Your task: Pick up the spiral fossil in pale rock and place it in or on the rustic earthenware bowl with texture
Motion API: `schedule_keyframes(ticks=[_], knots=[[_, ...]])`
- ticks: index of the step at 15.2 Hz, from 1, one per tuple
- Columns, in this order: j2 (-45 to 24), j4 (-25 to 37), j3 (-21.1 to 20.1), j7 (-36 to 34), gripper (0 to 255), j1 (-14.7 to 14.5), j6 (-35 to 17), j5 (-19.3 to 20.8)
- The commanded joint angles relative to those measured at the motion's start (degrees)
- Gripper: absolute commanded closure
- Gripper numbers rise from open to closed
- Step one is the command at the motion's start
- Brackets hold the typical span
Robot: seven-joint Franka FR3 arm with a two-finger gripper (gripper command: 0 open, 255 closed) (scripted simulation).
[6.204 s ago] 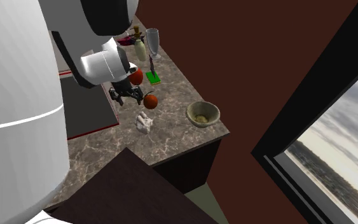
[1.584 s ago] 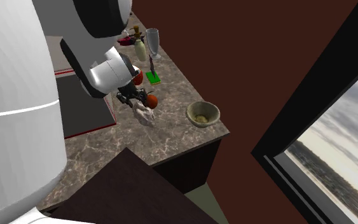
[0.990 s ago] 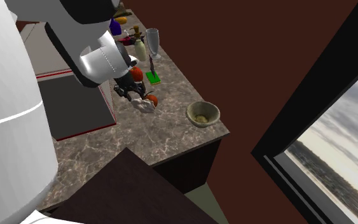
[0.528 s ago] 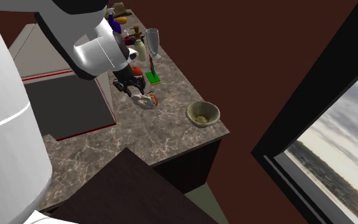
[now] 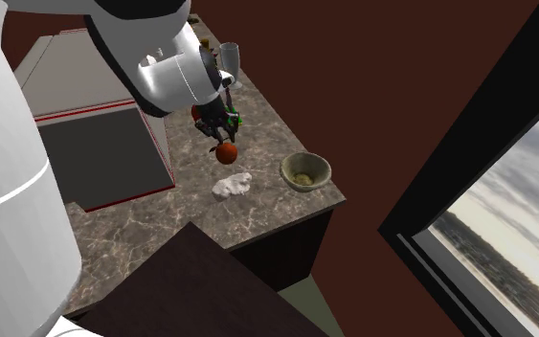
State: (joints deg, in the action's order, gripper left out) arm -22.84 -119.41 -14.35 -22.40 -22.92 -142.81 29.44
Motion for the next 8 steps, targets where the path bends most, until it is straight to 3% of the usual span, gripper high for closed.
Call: schedule_keyframes(ticks=[1, 8], knots=[[-0.3, -1.1, 0.2, -1.9, 0, 0.3, -0.9, -1.1], [-3.3, -9.3, 0.7, -14.4, 0, 2.3, -9.1, -9.5]])
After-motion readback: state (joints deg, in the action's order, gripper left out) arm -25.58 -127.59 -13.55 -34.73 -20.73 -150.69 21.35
